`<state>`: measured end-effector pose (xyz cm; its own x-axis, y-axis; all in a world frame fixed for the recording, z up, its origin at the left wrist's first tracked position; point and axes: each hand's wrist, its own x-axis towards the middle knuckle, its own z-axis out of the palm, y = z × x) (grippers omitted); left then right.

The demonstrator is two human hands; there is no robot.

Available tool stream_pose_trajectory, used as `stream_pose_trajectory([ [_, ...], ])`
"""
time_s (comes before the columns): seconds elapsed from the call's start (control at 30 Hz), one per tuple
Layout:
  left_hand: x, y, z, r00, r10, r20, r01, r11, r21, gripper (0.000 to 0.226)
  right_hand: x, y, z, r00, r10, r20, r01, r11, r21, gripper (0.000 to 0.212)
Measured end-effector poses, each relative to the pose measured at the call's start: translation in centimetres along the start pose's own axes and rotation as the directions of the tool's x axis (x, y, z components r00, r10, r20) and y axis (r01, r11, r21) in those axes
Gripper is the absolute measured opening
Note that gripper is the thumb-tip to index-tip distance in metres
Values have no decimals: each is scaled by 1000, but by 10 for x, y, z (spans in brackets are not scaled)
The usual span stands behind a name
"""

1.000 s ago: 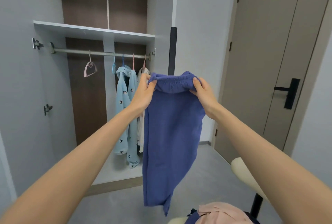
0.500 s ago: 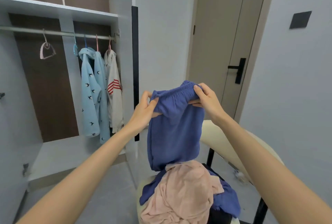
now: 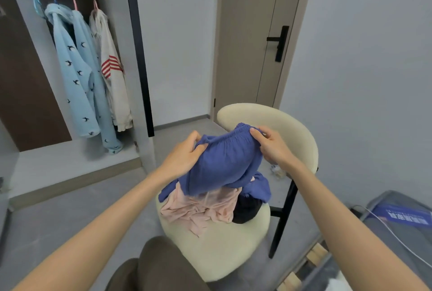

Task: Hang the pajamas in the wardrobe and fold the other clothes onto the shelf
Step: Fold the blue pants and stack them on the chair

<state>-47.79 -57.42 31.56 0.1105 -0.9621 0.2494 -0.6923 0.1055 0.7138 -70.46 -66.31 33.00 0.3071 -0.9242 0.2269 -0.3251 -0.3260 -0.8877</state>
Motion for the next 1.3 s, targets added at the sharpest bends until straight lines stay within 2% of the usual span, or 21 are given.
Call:
stream_pose_trajectory([
  [0.17,-17,-21,24,994,-74,77,70,996,47,27,-8,33,3,988,61,142,-29,976,-217,30],
  [0.3,-22,-45,43,963,-195,187,221,966,-131,28,-5,59,20,975,134,177,-82,958,-275,38],
  [0.47,-20,-83,71,908,-321,269,388,888,-249,26,-2,96,45,970,174,167,-126,956,-263,41],
  [0.67,-9,-123,95,872,-434,224,483,835,-263,32,16,134,71,974,150,172,-100,958,-268,40],
  [0.83,9,-149,112,857,-491,157,515,796,-318,30,46,157,93,972,144,186,-80,945,-318,38],
  [0.97,28,-169,121,818,-559,132,567,749,-344,25,71,174,110,971,148,188,-68,925,-373,37],
  [1.07,38,-180,126,781,-605,158,621,721,-308,24,82,187,120,963,176,204,-86,919,-385,32],
  [1.17,37,-186,133,753,-618,226,658,709,-253,32,85,199,121,948,223,226,-117,907,-404,15],
  [1.3,25,-186,140,688,-665,289,725,611,-320,15,75,204,110,953,264,152,-185,898,-398,13],
])
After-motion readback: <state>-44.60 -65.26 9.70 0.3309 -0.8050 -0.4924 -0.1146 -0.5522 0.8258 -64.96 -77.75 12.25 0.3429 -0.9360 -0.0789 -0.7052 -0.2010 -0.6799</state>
